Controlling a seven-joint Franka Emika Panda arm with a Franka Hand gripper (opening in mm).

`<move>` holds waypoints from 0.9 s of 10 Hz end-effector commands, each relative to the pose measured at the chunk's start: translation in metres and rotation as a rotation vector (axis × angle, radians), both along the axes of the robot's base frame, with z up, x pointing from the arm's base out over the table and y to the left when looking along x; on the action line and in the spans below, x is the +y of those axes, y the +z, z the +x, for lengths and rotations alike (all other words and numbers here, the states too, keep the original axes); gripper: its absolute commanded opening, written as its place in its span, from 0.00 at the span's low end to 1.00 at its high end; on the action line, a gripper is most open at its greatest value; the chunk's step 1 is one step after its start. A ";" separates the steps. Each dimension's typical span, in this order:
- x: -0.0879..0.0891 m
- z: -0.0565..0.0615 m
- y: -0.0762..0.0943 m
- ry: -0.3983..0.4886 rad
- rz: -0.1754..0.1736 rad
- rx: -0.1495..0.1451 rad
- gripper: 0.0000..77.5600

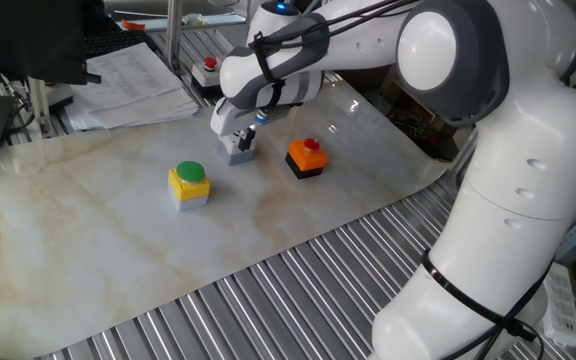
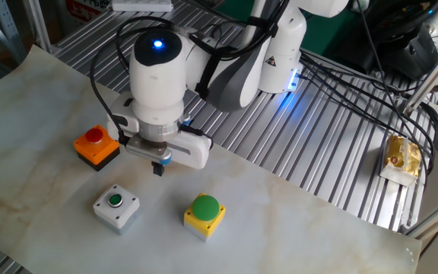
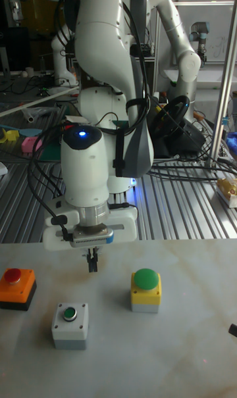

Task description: Press three buttons from left to right in sequence

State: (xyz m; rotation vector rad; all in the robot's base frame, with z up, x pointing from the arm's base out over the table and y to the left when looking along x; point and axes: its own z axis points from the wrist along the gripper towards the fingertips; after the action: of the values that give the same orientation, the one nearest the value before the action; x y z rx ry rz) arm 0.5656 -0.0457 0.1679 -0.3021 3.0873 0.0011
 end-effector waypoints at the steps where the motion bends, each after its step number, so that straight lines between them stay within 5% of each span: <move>1: -0.002 0.000 0.001 -0.043 -0.004 0.001 0.01; 9: 0.011 0.004 0.004 -0.051 0.018 0.000 0.01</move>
State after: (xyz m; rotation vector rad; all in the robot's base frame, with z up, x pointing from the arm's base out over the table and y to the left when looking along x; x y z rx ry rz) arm 0.5687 -0.0351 0.1700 -0.2279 3.0947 0.0251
